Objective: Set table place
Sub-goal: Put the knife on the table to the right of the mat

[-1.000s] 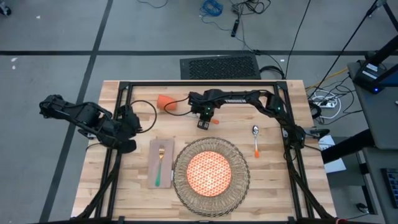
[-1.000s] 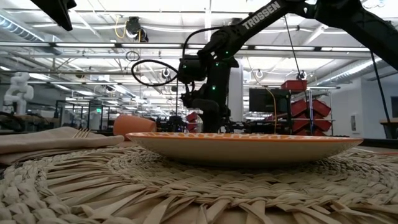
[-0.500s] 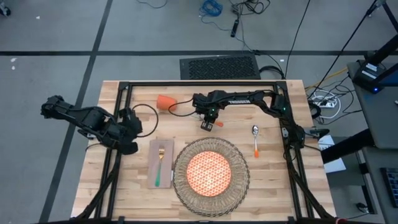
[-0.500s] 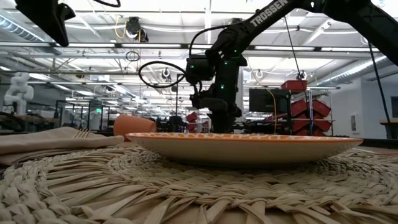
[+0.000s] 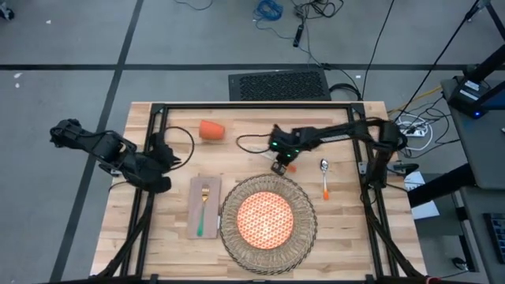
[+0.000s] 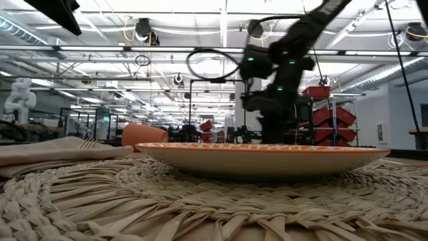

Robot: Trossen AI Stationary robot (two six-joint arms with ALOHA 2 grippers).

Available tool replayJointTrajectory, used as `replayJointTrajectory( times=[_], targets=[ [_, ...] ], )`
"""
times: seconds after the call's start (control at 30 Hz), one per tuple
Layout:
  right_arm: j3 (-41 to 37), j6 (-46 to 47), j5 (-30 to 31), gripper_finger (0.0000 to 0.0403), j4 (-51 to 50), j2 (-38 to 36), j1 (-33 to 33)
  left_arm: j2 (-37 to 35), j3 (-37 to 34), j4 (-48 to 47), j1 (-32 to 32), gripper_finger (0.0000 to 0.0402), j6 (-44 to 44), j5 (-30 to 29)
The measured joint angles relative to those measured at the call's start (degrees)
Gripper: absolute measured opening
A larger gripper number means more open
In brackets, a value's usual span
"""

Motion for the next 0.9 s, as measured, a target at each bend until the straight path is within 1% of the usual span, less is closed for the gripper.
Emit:
replayJointTrajectory(
  times=[0.07, 0.17, 0.27, 0.4, 0.5, 0.63, 0.73, 0.9],
  targets=[
    [-5.59, 2.86, 0.07, 0.0003, 3.19, -3.38, 0.07, -0.16, 0.00, 0.26, 0.00, 0.0022, 0.02, -0.08],
    [-12.12, 6.16, 0.21, 0.0002, 4.94, -7.63, 0.77, -0.23, 0.00, 0.66, 0.00, 0.0022, 0.00, -0.08],
    [-16.79, 9.40, 0.93, 0.0002, 5.63, -11.40, 2.22, -0.16, 0.00, 0.73, 0.00, 0.0022, 0.00, -0.08],
    [-21.25, 15.18, 2.79, 0.0001, 4.61, -16.03, 5.69, -0.12, 0.00, 2.12, 0.00, 0.0022, 0.55, -0.07],
    [-23.45, 20.30, 4.22, 0.0001, 2.92, -18.97, 8.95, -0.12, 0.00, 2.77, 0.00, 0.0022, 1.31, -0.08],
    [-24.60, 27.46, 5.92, 0.0001, -1.94, -21.49, 13.99, -0.12, 0.00, 3.45, 0.00, 0.0022, 1.55, -0.06],
    [-24.78, 32.63, 6.91, 0.0000, -3.75, -22.11, 18.41, -0.12, 0.00, 3.56, 0.00, 0.0022, 1.58, -0.06],
    [-24.79, 42.28, 6.55, 0.0000, -3.78, -22.18, 25.83, -0.12, 0.00, 3.56, 0.00, 0.0022, 1.85, -0.05]
  ],
)
